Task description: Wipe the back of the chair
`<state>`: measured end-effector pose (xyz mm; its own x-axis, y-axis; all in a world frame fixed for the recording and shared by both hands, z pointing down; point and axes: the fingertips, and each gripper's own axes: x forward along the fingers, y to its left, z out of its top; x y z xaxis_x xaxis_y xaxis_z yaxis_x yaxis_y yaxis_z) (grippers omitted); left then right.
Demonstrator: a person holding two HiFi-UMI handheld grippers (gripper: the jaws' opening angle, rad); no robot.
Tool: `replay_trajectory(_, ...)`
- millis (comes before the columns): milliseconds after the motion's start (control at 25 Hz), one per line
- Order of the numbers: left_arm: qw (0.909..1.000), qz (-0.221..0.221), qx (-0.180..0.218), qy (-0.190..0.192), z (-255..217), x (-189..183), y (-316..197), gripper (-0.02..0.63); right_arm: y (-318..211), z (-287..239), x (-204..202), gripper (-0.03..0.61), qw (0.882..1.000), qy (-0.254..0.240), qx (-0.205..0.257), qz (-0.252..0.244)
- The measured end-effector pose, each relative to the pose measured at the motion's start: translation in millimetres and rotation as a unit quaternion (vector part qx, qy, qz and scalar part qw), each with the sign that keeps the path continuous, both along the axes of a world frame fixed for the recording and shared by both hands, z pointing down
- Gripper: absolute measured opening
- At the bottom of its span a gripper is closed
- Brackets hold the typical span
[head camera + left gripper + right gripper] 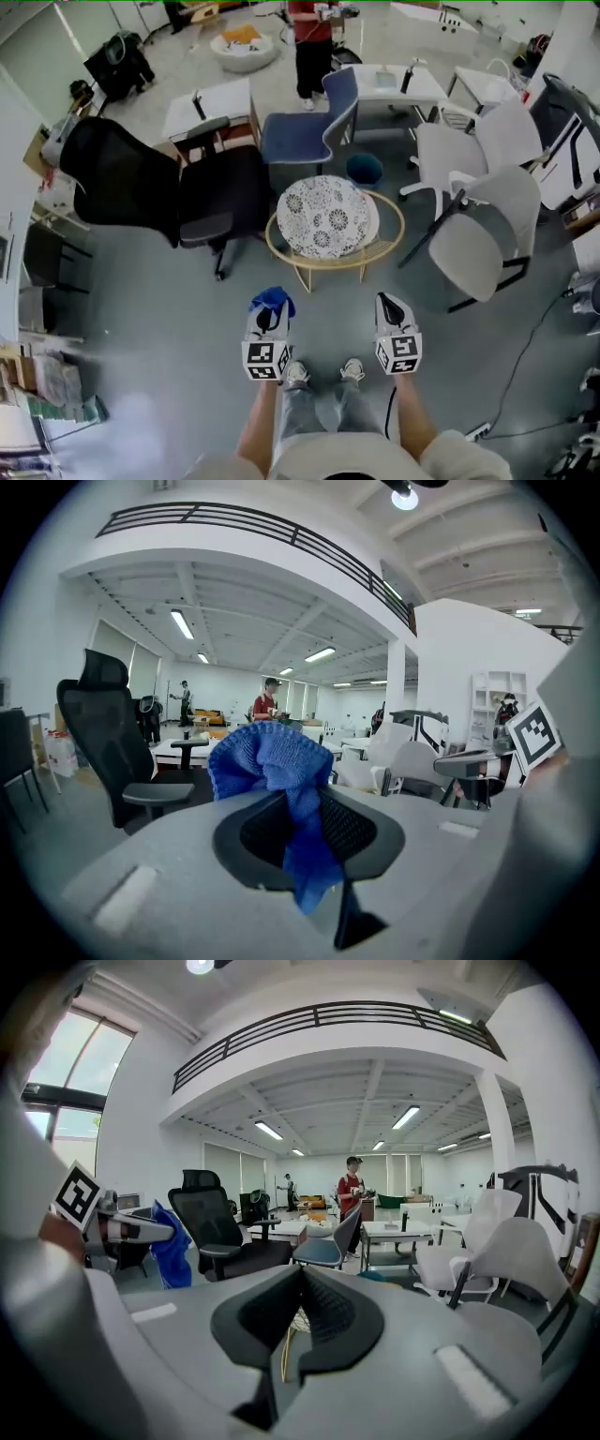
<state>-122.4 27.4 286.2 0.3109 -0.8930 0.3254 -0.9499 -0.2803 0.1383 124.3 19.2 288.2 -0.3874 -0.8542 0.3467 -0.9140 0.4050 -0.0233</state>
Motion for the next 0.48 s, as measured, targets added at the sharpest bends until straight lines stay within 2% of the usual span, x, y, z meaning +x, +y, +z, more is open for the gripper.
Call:
replay_trajectory(240, 0.9995, -0.008, 0.027, 0.011, -57, -5, -9, 0.077, -9, -60, -2, 0.0, 1.0, 0.007, 0.028, -0.008)
replay_trajectory(480, 0.9991, 0.005, 0.042, -0.001, -96, -14, -10, 0.077, -11, -96, 4, 0.0, 0.999, 0.011, 0.039, 0.001)
